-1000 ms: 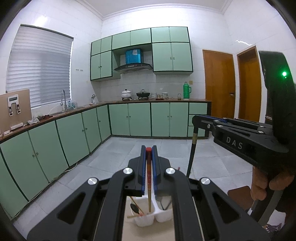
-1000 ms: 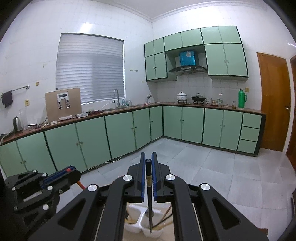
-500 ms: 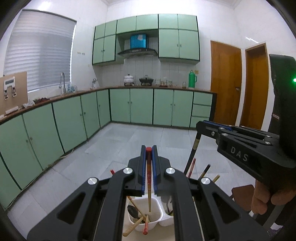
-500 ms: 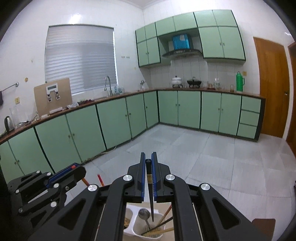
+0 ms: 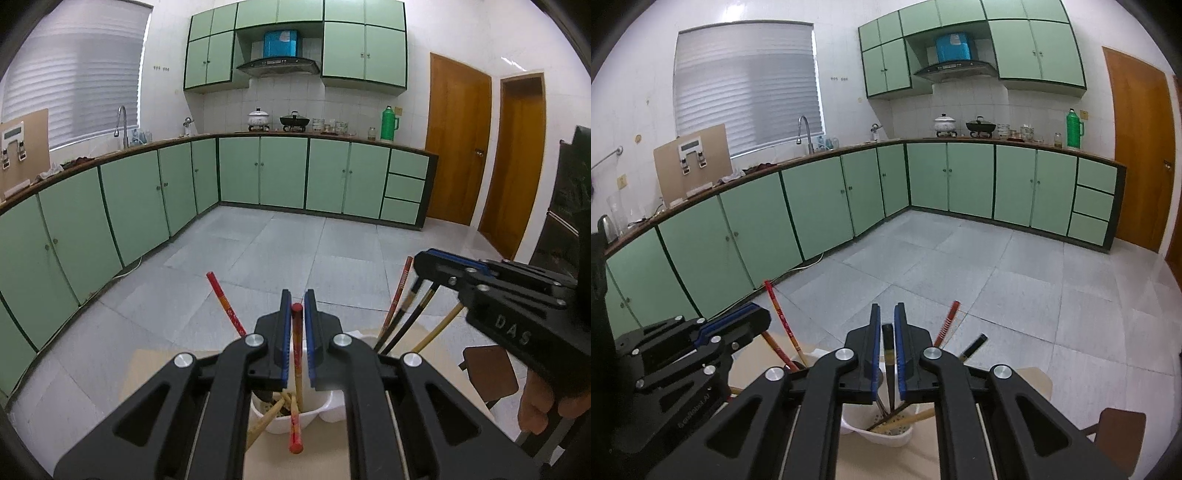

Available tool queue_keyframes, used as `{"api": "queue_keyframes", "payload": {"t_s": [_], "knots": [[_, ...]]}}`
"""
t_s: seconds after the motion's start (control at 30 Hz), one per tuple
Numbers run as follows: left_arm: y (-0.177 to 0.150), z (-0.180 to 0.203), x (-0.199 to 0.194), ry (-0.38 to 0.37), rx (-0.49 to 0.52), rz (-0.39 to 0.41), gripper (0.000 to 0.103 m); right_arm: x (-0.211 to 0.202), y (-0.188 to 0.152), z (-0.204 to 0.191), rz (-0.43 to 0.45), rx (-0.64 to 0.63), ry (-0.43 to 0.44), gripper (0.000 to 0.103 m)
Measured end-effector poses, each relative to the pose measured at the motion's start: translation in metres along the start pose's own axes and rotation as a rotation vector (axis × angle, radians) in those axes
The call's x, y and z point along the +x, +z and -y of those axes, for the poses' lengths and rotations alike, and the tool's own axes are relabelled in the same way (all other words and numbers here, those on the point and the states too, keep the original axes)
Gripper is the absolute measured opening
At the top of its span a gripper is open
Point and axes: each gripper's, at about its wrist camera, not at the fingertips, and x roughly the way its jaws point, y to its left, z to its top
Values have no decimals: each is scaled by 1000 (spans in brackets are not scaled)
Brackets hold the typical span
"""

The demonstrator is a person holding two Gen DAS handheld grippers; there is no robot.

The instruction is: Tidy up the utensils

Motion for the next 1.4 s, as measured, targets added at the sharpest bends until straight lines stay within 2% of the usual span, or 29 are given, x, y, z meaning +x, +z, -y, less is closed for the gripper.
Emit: {"api": "queue_keyframes", "payload": {"t_s": [0.07,0.13,0.17,0.2,0.47,0.63,0.73,0.9,1.4], "knots": [[1,-1,-4,0,3,8,9,-5,0,5,10,16,-4,22],[3,-2,-10,0,8,25,18,-13,2,11,27,32,-8,38],[3,2,-13,2,7,32,27,-18,2,14,36,39,-13,42],[3,3,-18,2,3,43,32,-21,2,15,43,44,-18,51],[-4,4,-58,28,-16,104,52,-69,-4,25,120,80,-68,80],[-18,8,-86,38,-23,125,71,-98,-20,27,149,98,-86,97],[-26,9,-104,45,-36,129,81,-114,-33,26,158,93,-99,97],[-44,16,-132,41,-44,128,88,-135,-55,19,133,76,-91,97],[-90,34,-201,33,-40,93,91,-187,-104,-10,80,64,-43,97]]}}
